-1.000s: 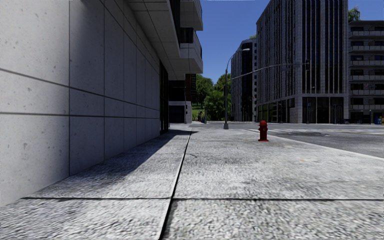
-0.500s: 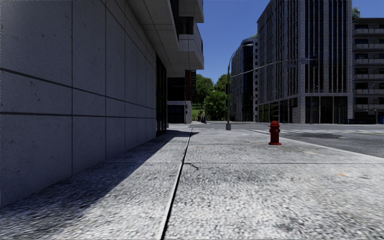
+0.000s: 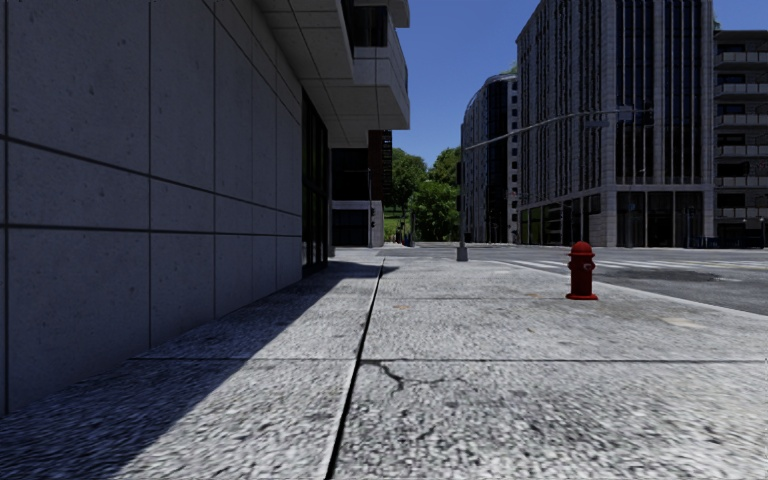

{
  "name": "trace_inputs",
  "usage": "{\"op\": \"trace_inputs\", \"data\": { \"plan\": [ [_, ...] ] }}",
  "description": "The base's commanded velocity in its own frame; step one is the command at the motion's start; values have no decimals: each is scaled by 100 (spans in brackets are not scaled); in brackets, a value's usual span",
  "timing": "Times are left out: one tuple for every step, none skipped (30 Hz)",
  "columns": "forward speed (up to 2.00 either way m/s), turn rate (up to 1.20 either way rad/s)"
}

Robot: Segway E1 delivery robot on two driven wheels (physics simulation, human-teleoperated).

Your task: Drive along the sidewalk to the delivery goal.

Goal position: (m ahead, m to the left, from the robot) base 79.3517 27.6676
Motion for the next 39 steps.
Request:
{"op": "trace_inputs", "data": {
  "plan": [
    [200,0],
    [200,0],
    [200,0],
    [200,0],
    [200,0],
    [200,0],
    [200,0],
    [200,0],
    [200,0],
    [200,0],
    [200,0],
    [200,0],
    [200,0],
    [200,0],
    [200,0],
    [200,0],
    [200,0],
    [200,0],
    [200,0],
    [200,0],
    [200,0],
    [200,0],
    [200,0],
    [200,0],
    [200,0],
    [200,0],
    [200,0],
    [200,0],
    [200,0],
    [200,0],
    [200,0],
    [200,0],
    [200,0],
    [200,0],
    [200,0],
    [200,0],
    [200,0],
    [200,0],
    [200,0]
  ]
}}
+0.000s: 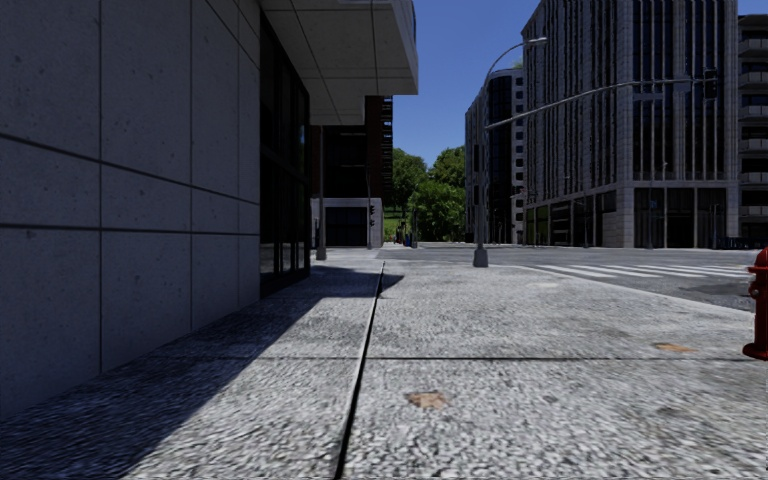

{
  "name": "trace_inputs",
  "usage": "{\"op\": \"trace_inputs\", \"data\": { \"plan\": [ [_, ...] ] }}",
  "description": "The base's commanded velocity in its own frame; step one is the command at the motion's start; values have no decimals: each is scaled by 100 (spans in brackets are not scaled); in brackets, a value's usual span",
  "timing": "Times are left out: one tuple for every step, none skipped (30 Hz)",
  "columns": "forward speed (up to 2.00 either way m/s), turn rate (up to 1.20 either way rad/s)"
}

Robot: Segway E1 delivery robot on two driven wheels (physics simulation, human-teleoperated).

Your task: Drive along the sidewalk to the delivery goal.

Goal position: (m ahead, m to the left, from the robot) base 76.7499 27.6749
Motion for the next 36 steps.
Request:
{"op": "trace_inputs", "data": {
  "plan": [
    [200,0],
    [200,0],
    [200,0],
    [200,0],
    [200,0],
    [200,0],
    [200,0],
    [200,0],
    [200,0],
    [200,0],
    [200,0],
    [200,0],
    [200,0],
    [200,0],
    [200,0],
    [200,0],
    [200,0],
    [200,0],
    [200,0],
    [200,0],
    [200,0],
    [200,0],
    [200,0],
    [200,0],
    [200,0],
    [200,0],
    [200,0],
    [200,0],
    [200,0],
    [200,0],
    [200,0],
    [200,0],
    [200,0],
    [200,0],
    [200,0],
    [200,0]
  ]
}}
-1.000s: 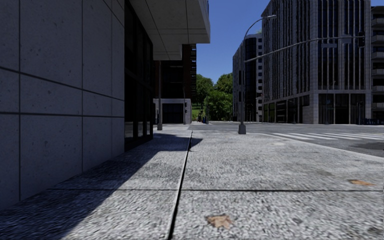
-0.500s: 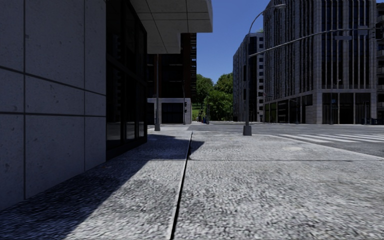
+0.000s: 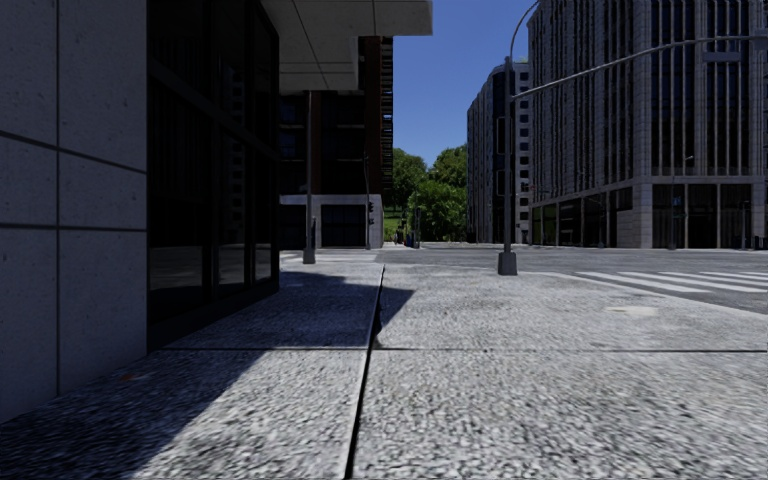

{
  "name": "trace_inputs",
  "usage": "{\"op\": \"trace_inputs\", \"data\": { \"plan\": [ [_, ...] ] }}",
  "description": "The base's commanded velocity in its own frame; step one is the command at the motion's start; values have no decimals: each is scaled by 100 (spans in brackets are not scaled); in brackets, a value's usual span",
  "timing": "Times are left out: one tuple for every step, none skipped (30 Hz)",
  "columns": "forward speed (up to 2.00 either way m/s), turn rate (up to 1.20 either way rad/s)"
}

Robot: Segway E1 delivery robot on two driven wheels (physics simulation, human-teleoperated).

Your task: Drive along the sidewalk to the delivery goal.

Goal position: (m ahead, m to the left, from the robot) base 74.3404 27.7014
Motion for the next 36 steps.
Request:
{"op": "trace_inputs", "data": {
  "plan": [
    [200,0],
    [200,0],
    [200,0],
    [200,0],
    [200,0],
    [200,0],
    [200,0],
    [200,0],
    [200,0],
    [200,0],
    [200,0],
    [200,0],
    [200,0],
    [200,0],
    [200,0],
    [200,0],
    [200,0],
    [200,0],
    [200,0],
    [200,0],
    [200,0],
    [200,0],
    [200,0],
    [200,0],
    [200,0],
    [200,0],
    [200,0],
    [200,0],
    [200,0],
    [200,0],
    [200,0],
    [200,0],
    [200,0],
    [200,0],
    [200,4],
    [200,14]
  ]
}}
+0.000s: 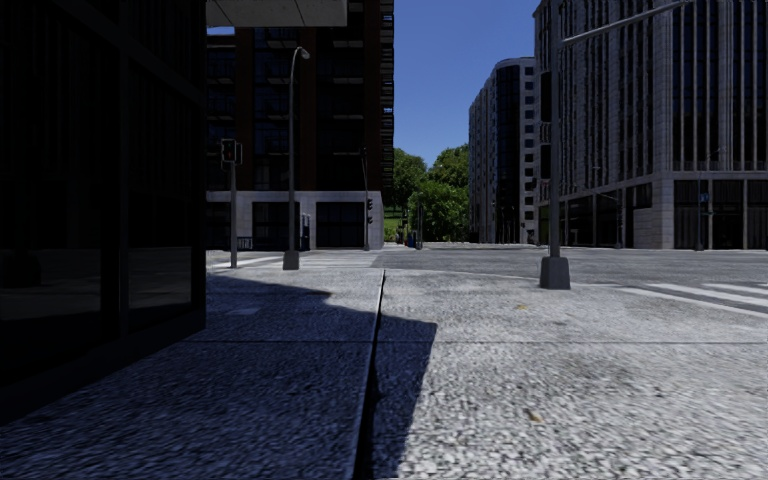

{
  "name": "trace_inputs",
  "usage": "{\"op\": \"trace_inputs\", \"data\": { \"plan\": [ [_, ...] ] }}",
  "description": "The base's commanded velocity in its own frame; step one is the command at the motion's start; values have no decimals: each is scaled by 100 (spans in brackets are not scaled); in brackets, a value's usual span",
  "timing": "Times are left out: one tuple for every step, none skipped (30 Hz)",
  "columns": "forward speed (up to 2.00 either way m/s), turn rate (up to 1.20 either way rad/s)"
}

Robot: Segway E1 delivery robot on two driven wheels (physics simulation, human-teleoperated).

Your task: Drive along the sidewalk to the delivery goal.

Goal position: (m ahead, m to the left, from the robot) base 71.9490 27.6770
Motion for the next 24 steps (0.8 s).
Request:
{"op": "trace_inputs", "data": {
  "plan": [
    [200,23],
    [200,23],
    [200,29],
    [200,31],
    [200,31],
    [200,31],
    [200,31],
    [200,31],
    [200,31],
    [200,31],
    [200,31],
    [200,31],
    [200,31],
    [200,31],
    [200,31],
    [200,31],
    [200,31],
    [200,31],
    [200,31],
    [200,31],
    [200,31],
    [200,31],
    [200,31],
    [200,0]
  ]
}}
